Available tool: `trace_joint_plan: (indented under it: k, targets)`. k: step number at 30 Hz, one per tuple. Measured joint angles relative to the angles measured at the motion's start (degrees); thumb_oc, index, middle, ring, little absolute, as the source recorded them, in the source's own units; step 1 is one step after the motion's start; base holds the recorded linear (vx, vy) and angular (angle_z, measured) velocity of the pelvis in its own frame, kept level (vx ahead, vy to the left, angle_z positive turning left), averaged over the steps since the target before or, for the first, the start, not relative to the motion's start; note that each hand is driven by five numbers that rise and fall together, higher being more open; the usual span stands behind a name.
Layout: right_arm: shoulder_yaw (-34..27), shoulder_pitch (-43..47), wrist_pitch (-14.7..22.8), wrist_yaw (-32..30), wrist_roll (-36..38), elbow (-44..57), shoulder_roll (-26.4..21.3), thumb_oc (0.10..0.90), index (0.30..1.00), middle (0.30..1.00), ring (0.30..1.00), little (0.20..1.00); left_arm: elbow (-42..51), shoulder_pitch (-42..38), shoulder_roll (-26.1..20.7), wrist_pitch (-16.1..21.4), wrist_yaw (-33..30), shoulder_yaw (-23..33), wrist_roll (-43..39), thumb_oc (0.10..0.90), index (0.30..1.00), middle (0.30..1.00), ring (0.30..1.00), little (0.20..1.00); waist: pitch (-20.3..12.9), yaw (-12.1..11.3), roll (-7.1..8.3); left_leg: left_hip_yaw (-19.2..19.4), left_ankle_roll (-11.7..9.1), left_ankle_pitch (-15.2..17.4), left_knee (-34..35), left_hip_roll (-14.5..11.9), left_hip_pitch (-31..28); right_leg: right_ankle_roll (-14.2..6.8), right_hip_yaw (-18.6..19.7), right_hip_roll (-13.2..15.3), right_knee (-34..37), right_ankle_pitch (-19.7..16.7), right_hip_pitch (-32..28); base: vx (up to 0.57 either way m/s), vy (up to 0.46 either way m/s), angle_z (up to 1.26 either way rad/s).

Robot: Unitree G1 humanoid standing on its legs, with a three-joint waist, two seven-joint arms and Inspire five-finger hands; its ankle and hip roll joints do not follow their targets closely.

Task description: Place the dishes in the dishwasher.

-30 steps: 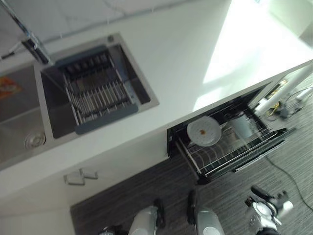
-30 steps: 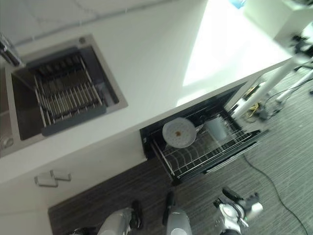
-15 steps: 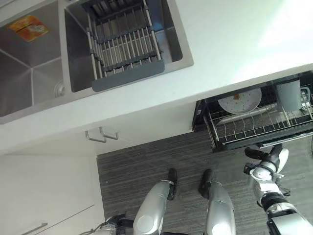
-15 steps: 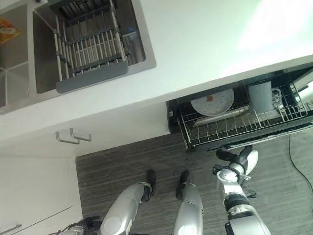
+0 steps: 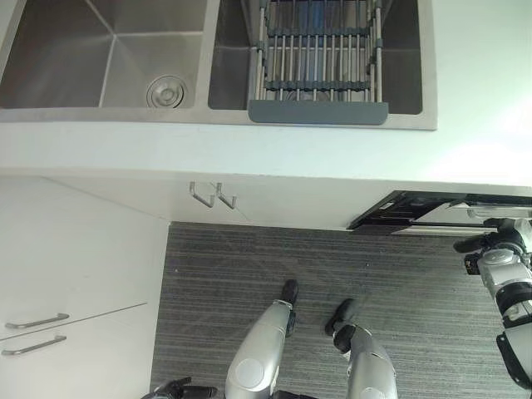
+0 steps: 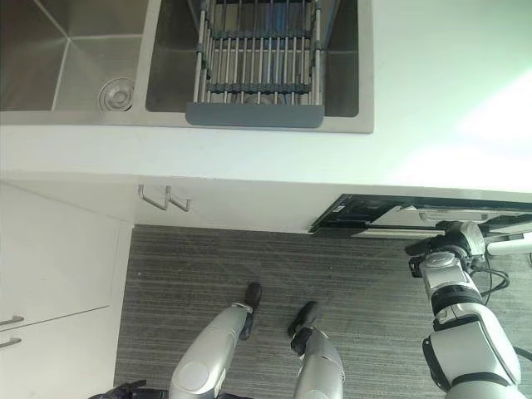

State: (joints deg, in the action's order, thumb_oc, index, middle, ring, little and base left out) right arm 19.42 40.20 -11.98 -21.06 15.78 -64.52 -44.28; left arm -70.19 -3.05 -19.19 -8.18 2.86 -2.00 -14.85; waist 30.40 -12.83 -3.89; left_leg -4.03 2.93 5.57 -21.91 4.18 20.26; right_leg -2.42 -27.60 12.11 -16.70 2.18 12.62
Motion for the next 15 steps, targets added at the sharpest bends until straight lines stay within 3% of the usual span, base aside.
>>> trace_joint_plan:
  k: [1, 3, 5, 6, 7, 8, 9, 11, 15]
  targets:
    - [-0.1, -0.3, 0.0, 0.4, 0.0, -0.3, 0.5, 0.8, 0.9, 0.9, 0.9, 0.9, 0.2, 0.0, 0.2, 0.1, 1.2, 0.0, -0.1, 0.8, 0.9, 0.9, 0.9, 0.9, 0.0, 0.1, 0.0, -0.2, 0.0, -0.5, 1.3, -0.1, -1.3, 0.3, -0.1, -0.6, 2.0, -0.6, -1.5, 0.05, -0.017, 0.2]
    - [-4.0, -9.4, 3.5, 0.8, -2.4, 6.3, 5.0, 0.8, 0.9, 0.9, 0.9, 0.9, 3.0, 0.1, 0.5, 2.5, 0.5, -0.1, -0.8, 0.8, 0.9, 0.9, 0.9, 0.9, 0.0, 0.4, 0.02, -0.2, -0.4, 0.0, 2.4, -1.4, -5.5, 0.1, 0.0, -2.7, 6.9, -2.1, -6.9, 0.03, 0.003, -0.06]
    - [-5.5, -22.1, 11.4, 1.8, -5.1, 21.6, 12.8, 0.8, 0.9, 0.9, 0.9, 0.9, 7.0, -0.6, 0.3, 5.6, -3.4, 3.8, -0.7, 0.8, 0.9, 0.9, 0.9, 0.9, -0.7, 2.3, 0.27, 0.4, -0.4, 0.9, 2.4, -2.5, -7.5, 0.1, 0.5, -3.5, 8.1, -2.0, -9.3, -0.01, -0.003, -0.17]
    - [-4.4, -23.9, 12.7, 2.2, -5.4, 23.7, 14.7, 0.8, 0.9, 0.9, 0.9, 0.9, 8.3, -1.6, 0.1, 7.0, -5.1, 4.3, 0.7, 0.8, 0.9, 0.9, 0.9, 0.9, -0.9, 3.7, 0.0, 0.8, -0.4, 1.1, 2.3, -2.8, -8.0, 0.2, 0.8, -3.8, 8.5, -2.2, -9.3, -0.01, 0.023, -0.15]
    - [-4.4, -28.2, 15.8, 1.9, -6.6, 26.2, 19.0, 0.8, 0.9, 0.9, 0.9, 0.9, 10.9, -3.0, -1.1, 7.8, -9.7, 2.6, 9.0, 0.8, 0.9, 0.9, 0.9, 0.9, -1.9, 5.0, -0.65, 1.0, -0.3, 1.3, 2.3, -3.0, -8.7, 0.2, 1.0, -3.8, 8.6, -2.2, -10.0, -0.1, 0.081, -0.17]
    - [-3.5, -30.7, 16.0, 2.3, -6.6, 27.8, 20.0, 0.8, 0.9, 0.9, 0.9, 0.9, 13.1, -2.8, -2.4, 8.6, -12.9, 0.2, 14.4, 0.8, 0.9, 0.9, 0.9, 0.9, -3.6, 5.3, -1.07, 1.4, -0.3, 1.4, 2.6, -3.0, -8.4, 0.1, 1.3, -3.9, 9.0, -2.4, -9.9, -0.13, 0.099, -0.37]
    - [-1.7, -34.2, 15.9, 2.5, -6.7, 27.8, 19.3, 0.8, 0.9, 0.9, 0.9, 0.9, 17.7, -2.5, -7.1, 8.7, -19.8, -7.8, 20.5, 0.8, 0.9, 0.9, 0.9, 0.9, -6.1, 8.1, -1.99, 3.3, -0.1, 1.5, 1.9, -3.1, -9.1, 0.2, 2.3, -3.9, 10.2, -3.7, -10.0, -0.14, 0.081, -0.45]
    - [-2.0, -35.7, 16.4, 2.5, -7.0, 26.8, 18.5, 0.8, 0.9, 0.9, 0.9, 0.9, 17.8, -2.6, -8.3, 8.6, -24.5, -6.6, 22.7, 0.8, 0.9, 0.9, 0.9, 0.9, -7.9, 10.1, -1.95, 5.7, 0.7, 2.0, 2.8, -3.7, -9.8, -0.1, 4.4, -3.8, 10.1, -3.7, -10.0, -0.04, 0.004, -0.53]
    - [-2.9, -40.3, 18.0, 2.5, -9.0, 20.0, 18.3, 0.8, 0.9, 0.9, 0.9, 0.9, 16.6, -2.5, -9.0, 9.0, -28.3, -4.4, 23.6, 0.8, 0.9, 0.9, 0.9, 0.9, -11.8, 12.7, -0.06, 8.0, 0.6, 3.1, 3.8, -4.7, -11.9, 0.3, 6.7, -4.3, 9.5, -3.0, -9.8, -0.05, -0.012, -0.32]
